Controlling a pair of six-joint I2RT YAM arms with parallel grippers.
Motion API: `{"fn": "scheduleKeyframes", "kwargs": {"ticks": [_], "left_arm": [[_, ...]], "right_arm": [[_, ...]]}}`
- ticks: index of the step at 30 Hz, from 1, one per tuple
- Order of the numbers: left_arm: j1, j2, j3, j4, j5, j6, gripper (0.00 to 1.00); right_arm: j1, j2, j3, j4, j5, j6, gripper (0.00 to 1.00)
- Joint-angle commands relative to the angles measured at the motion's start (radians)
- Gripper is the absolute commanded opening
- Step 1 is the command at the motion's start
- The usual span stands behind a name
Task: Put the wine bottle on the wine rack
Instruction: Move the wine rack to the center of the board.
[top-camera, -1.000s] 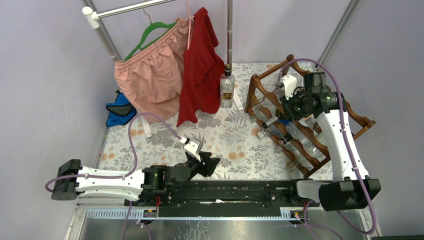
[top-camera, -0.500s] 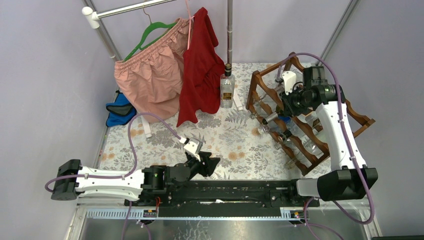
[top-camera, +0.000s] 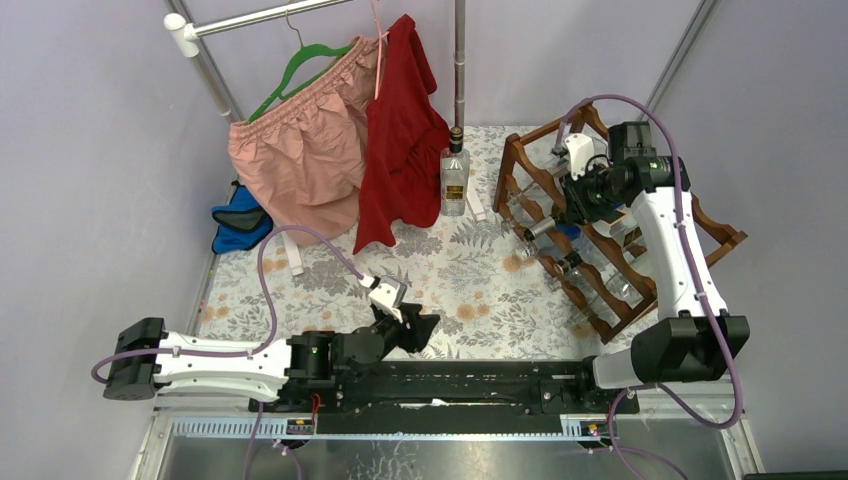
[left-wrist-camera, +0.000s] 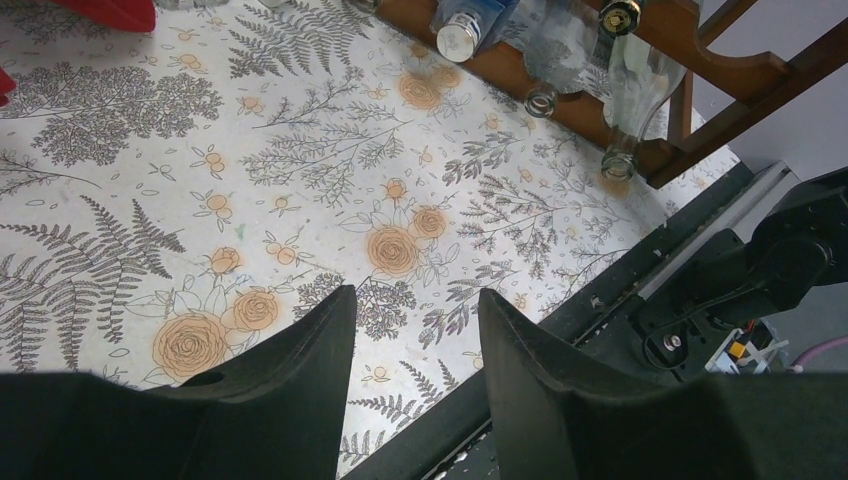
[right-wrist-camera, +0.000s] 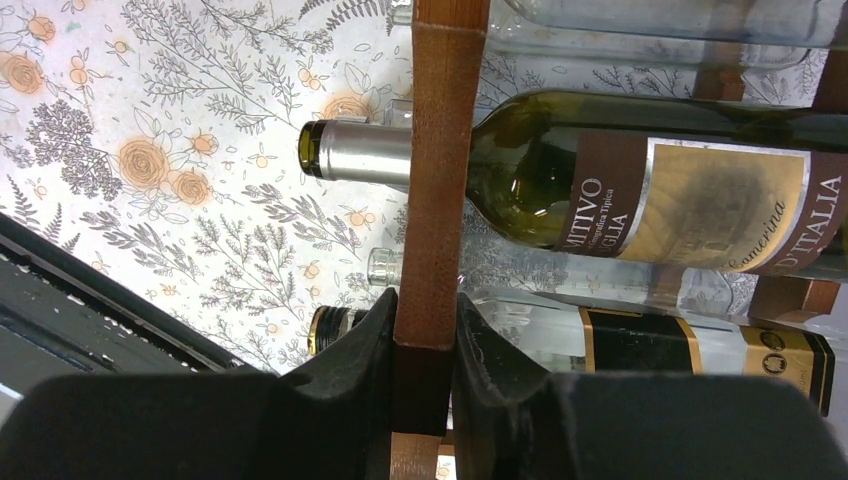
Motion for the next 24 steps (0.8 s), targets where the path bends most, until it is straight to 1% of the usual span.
{"fn": "scheduleKeyframes", "kwargs": {"ticks": [1,5,9,15,24], "left_arm": [[-0.003,0.010,0.021,0.011,-0.050,0.018,0.55],[-0.003,0.011,0.022,0.014,-0.053,0.016,0.55],[-0.003,0.013,0.022,0.013,-0.058,0.017,0.55],[-0.003,0.018,0.023,0.013,-0.065,0.019,0.56],[-0.002,0.017,0.021,0.013,-0.070,0.022,0.57]], "right_arm": [[0.009,0.067,0.101,0.189,-0.201,-0.114,0.02],[0.031,0.102,0.125,0.166,-0.235,-0.136,0.02],[0.075,0.112,0.119,0.169,-0.232,-0.160,0.02],[0.122,0.149,0.157,0.159,-0.233,-0.177,0.02],[0.153,0.213,0.228,0.148,-0.241,-0.183,0.03]]}}
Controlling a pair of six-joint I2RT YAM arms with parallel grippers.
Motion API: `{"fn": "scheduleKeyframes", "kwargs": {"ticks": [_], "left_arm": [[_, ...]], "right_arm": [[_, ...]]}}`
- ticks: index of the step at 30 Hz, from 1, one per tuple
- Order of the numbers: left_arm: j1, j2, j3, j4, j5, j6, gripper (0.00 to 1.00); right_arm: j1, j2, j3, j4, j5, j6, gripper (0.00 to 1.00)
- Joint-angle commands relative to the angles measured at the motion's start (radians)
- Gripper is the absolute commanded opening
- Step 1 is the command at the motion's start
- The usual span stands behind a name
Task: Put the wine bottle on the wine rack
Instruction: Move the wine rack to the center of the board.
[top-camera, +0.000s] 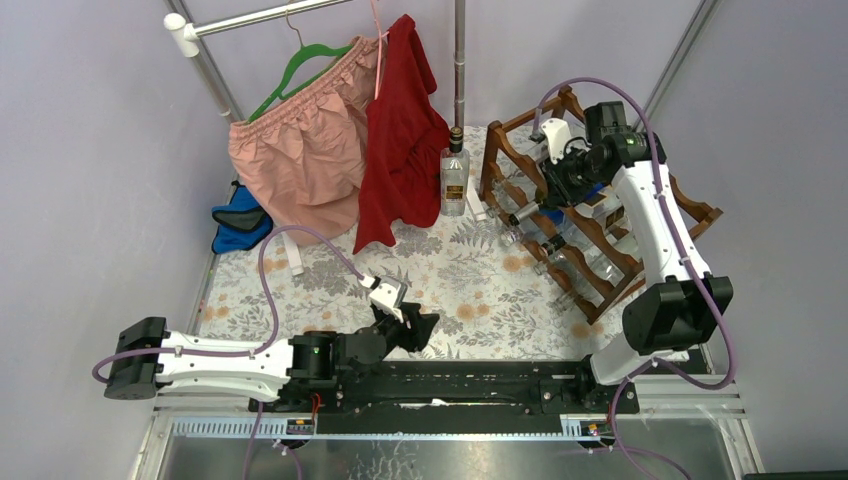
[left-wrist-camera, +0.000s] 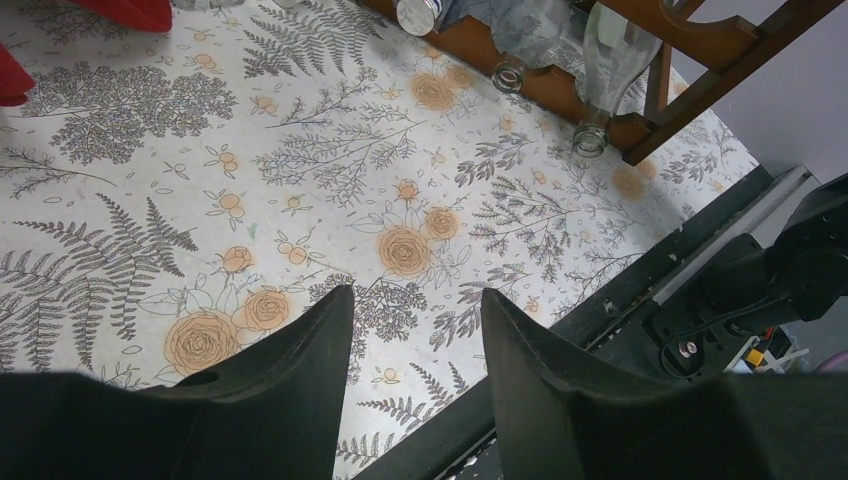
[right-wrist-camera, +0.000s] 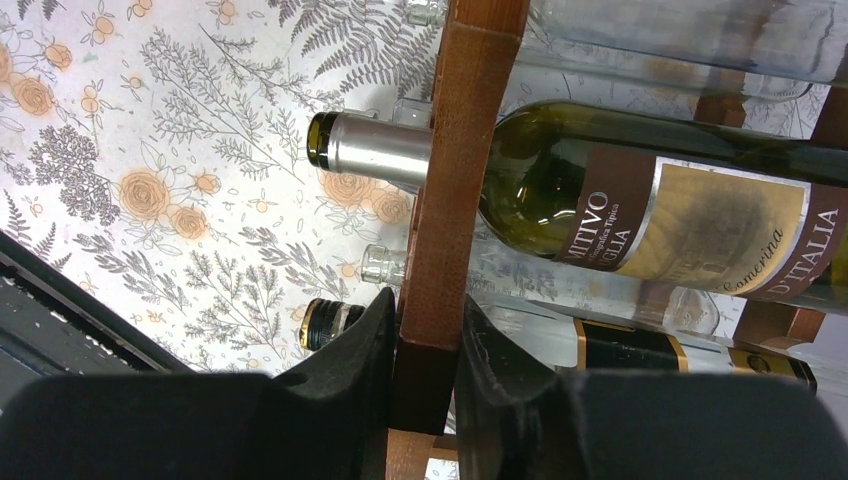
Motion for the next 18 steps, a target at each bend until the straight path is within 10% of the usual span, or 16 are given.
{"fn": "scheduleKeyframes", "kwargs": {"ticks": [1,8,18], "left_arm": [[-0.002,-0.002,0.021,0.014,-0.052,0.023,0.57],[0.002,0.014,0.039,0.055,-0.059,0.071,0.62],[0.206,0.033,0.115,0.221,0.253,0.104,0.73]], "right_arm": [[0.076,0.040,0.069,0.148,-0.227,-0.145,0.03],[0.085,0.072,0.119,0.117,-0.243,-0.151,0.07],[0.085,-0.048,0.150,0.147,-0.188,-0.035,0.97]]}}
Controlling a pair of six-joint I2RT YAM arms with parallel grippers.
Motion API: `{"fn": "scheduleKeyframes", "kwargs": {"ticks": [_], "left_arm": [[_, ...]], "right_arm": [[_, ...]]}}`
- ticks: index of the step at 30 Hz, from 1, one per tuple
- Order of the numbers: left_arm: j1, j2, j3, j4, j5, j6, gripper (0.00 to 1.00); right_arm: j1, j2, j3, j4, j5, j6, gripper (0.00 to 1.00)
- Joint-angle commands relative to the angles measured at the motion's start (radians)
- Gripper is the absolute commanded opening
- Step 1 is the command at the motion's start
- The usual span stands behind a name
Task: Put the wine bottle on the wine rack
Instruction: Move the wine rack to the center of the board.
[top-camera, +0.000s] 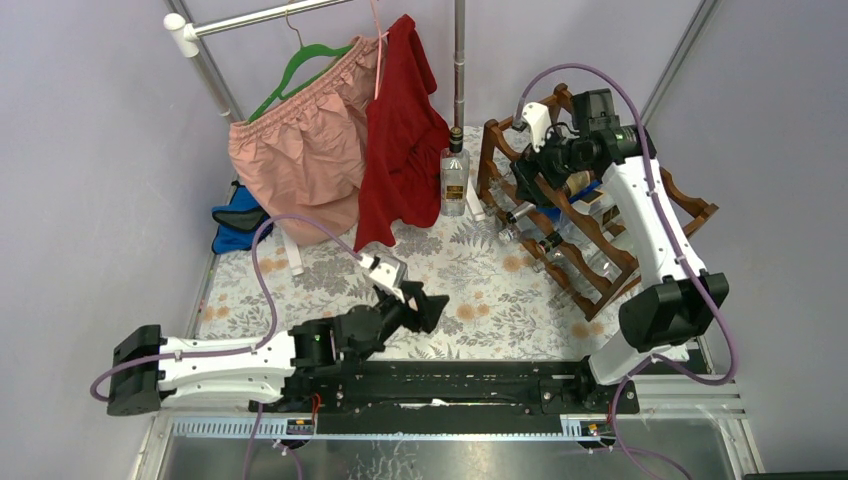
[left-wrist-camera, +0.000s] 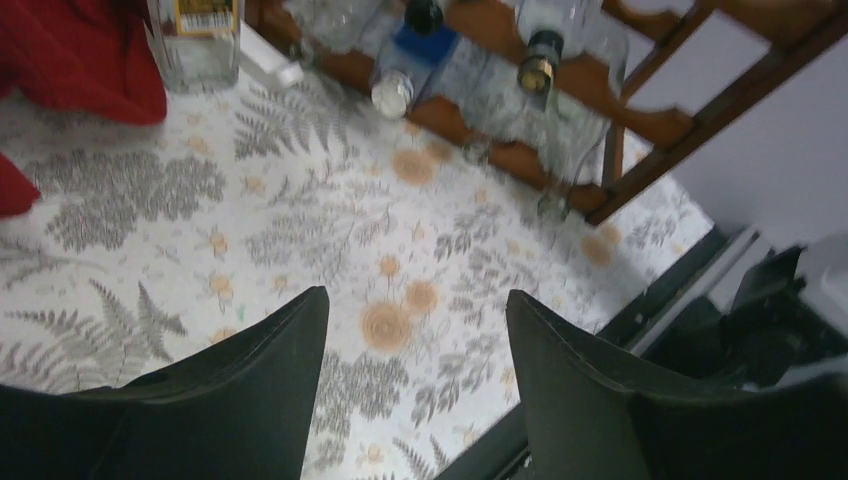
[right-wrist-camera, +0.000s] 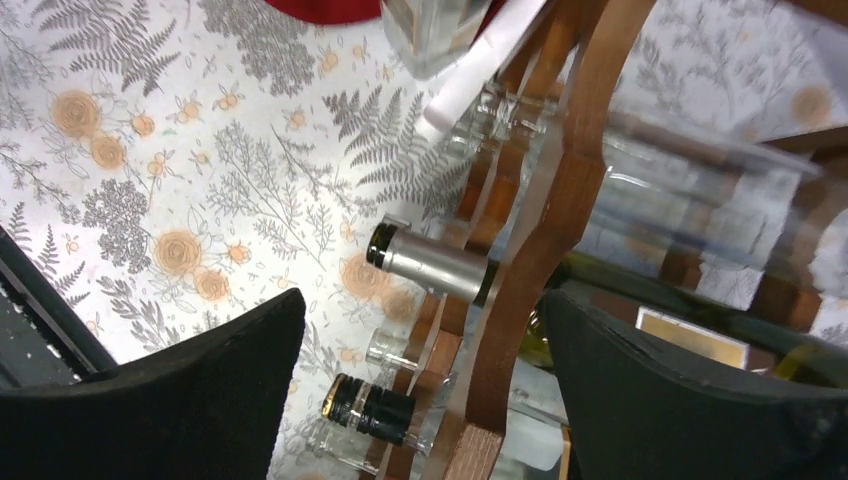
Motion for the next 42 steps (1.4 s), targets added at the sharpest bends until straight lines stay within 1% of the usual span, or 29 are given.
{"fn": "scheduleKeyframes", "kwargs": {"ticks": [1,4,6,8,12,16,18,21,24,28,39,42], "left_arm": [[0.120,0.017,0.094,0.123,0.189,0.023,0.74],[0.229,0.069,0.191,0.070,0.304,0.005,0.77],[0.293,0.120,0.290,-0.020,0.335,-0.002,0.79],[0.349,0.187,0.418,-0.148,0.336,-0.004,0.81],[0.434,0.366,0.712,-0.385,0.313,0.022,0.81],[0.507,0.557,0.945,-0.525,0.276,0.082,0.81],[0.551,0.674,1.063,-0.606,0.272,0.103,0.78],[0.595,0.795,1.218,-0.676,0.283,0.140,0.74],[0.615,0.904,1.353,-0.735,0.279,0.175,0.73],[0.640,1.010,1.482,-0.787,0.248,0.207,0.73],[0.697,1.189,1.681,-0.785,0.249,0.274,0.73],[0.702,1.222,1.702,-0.766,0.251,0.298,0.69]], "right_arm": [[0.013,-0.109,0.062,0.076,-0.062,0.033,0.99],[0.012,-0.175,0.042,0.070,-0.090,0.073,1.00],[0.011,-0.240,-0.014,0.081,-0.155,0.092,1.00],[0.010,-0.338,-0.114,0.111,-0.219,0.112,1.00],[0.012,-0.486,-0.264,0.159,-0.289,0.139,1.00],[0.008,-0.582,-0.360,0.178,-0.328,0.160,1.00],[0.002,-0.624,-0.406,0.197,-0.339,0.167,1.00],[-0.006,-0.668,-0.453,0.213,-0.342,0.172,1.00],[-0.018,-0.695,-0.487,0.231,-0.346,0.187,1.00],[-0.035,-0.703,-0.514,0.255,-0.375,0.213,1.00],[-0.056,-0.709,-0.534,0.278,-0.428,0.240,1.00],[-0.058,-0.714,-0.540,0.280,-0.434,0.242,1.00]]}}
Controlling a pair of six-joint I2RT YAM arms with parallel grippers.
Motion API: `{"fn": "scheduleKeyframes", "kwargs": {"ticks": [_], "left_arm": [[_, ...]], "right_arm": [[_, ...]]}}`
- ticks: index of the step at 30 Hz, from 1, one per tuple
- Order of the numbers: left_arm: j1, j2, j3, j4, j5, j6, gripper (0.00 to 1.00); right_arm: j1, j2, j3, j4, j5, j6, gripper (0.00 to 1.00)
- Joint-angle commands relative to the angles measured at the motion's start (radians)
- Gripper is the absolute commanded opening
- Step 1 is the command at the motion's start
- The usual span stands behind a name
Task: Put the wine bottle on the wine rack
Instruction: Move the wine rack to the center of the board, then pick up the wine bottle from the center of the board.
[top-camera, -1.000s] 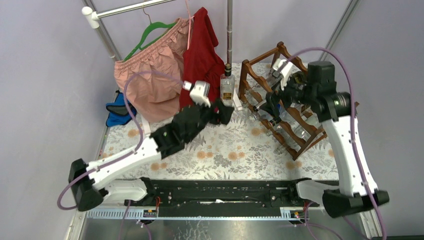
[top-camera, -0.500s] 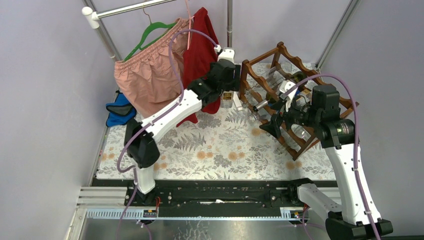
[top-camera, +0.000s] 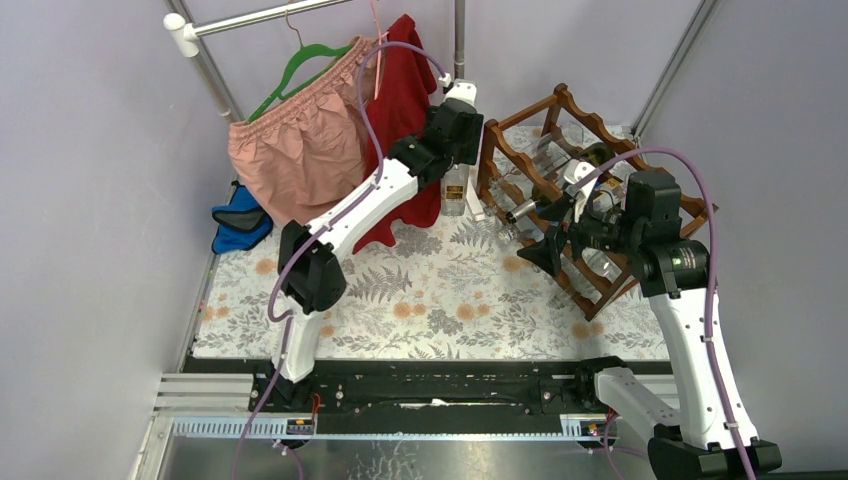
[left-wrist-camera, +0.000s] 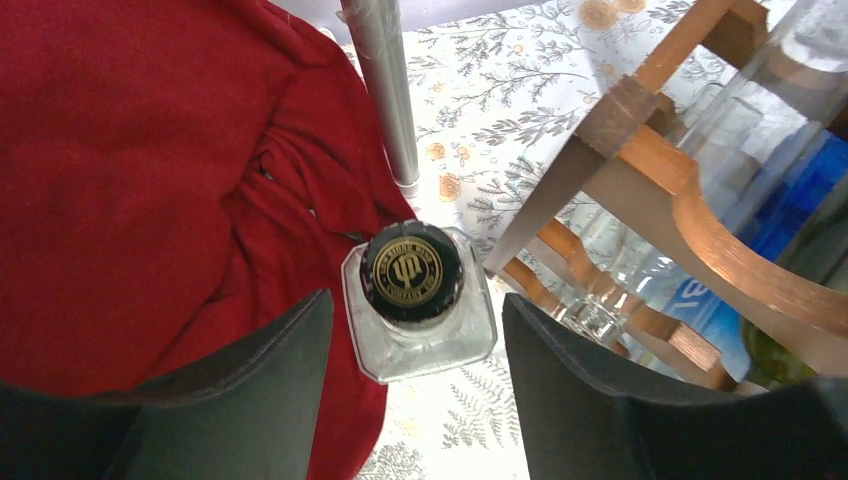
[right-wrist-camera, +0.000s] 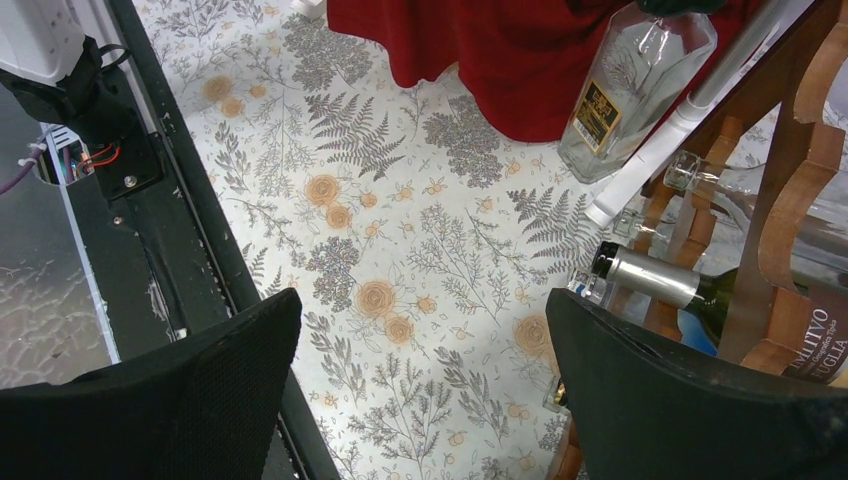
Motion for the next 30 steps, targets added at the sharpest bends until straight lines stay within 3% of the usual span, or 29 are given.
{"fn": "scheduleKeyframes", "kwargs": {"ticks": [1,14,21,26,30], "left_arm": [[0.013,0.046,0.053,0.027,-0.021,0.066,0.68],[0.034,0.066,0.062,0.087,0.041,0.091,0.45],[0.036,-0.020,-0.045,0.144,0.093,0.102,0.00],[0.036,-0.185,-0.228,0.215,0.180,0.119,0.00],[0.034,-0.379,-0.403,0.271,0.358,0.131,0.00]], "right_arm": [[-0.009,-0.021,-0.005,0.048,-0.044,0.020,1.00],[-0.013,-0.035,-0.038,0.042,-0.056,0.006,1.00],[-0.012,-0.028,-0.044,0.031,-0.058,-0.010,1.00],[-0.012,-0.019,-0.047,0.001,-0.071,-0.047,1.00],[-0.012,0.003,-0.053,-0.055,-0.117,-0.153,1.00]]}}
